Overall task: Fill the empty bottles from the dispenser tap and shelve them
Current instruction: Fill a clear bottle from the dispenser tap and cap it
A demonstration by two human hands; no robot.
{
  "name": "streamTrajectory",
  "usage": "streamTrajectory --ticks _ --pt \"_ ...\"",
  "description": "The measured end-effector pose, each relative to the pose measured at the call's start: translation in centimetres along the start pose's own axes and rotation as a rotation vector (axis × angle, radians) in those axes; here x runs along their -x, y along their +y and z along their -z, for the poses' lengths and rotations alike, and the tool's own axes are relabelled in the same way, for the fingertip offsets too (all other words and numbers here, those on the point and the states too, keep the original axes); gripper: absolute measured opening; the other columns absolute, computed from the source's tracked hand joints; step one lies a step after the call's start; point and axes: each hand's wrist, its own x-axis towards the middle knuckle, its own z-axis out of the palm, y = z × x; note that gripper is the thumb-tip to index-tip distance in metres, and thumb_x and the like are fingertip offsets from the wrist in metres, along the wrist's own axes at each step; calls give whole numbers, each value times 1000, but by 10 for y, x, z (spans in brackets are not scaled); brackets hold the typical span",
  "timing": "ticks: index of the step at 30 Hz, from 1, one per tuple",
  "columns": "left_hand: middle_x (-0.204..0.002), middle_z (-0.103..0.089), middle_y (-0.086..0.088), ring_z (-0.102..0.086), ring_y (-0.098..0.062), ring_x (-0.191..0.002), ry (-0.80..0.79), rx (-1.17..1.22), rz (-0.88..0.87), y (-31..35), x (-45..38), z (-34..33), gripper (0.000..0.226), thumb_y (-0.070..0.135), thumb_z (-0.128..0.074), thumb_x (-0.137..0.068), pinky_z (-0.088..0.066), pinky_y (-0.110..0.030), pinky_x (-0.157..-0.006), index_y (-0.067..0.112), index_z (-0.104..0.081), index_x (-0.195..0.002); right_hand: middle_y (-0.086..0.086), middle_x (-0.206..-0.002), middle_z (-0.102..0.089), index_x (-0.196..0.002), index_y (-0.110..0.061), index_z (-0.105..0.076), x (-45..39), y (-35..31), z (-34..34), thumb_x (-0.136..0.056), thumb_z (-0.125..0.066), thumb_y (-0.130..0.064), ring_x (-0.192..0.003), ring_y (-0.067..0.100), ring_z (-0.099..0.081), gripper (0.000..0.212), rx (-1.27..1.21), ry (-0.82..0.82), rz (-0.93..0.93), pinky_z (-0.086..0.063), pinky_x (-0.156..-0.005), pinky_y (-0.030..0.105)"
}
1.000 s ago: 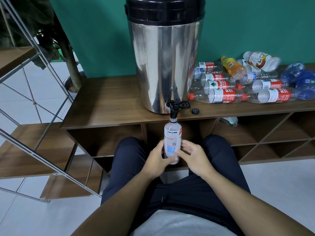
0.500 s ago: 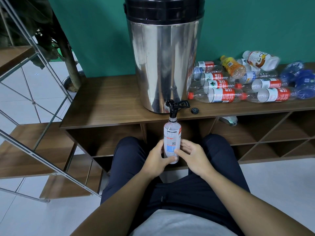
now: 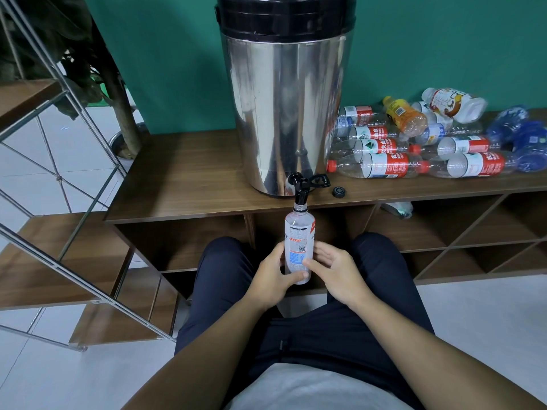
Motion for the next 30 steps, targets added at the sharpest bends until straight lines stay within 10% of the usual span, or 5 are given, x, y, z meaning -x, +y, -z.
streamTrajectory --ticks 30 --pt "-143 -72 20 -66 -5 -136 -3 -22 3 -2 -1 -1 75 29 -93 -92 -53 -47 -121 39 -55 -156 -13 -137 -76 -148 -20 -68 0 -1 0 -103 -75 -8 -129 7 -71 47 10 -5 -3 -56 -115 37"
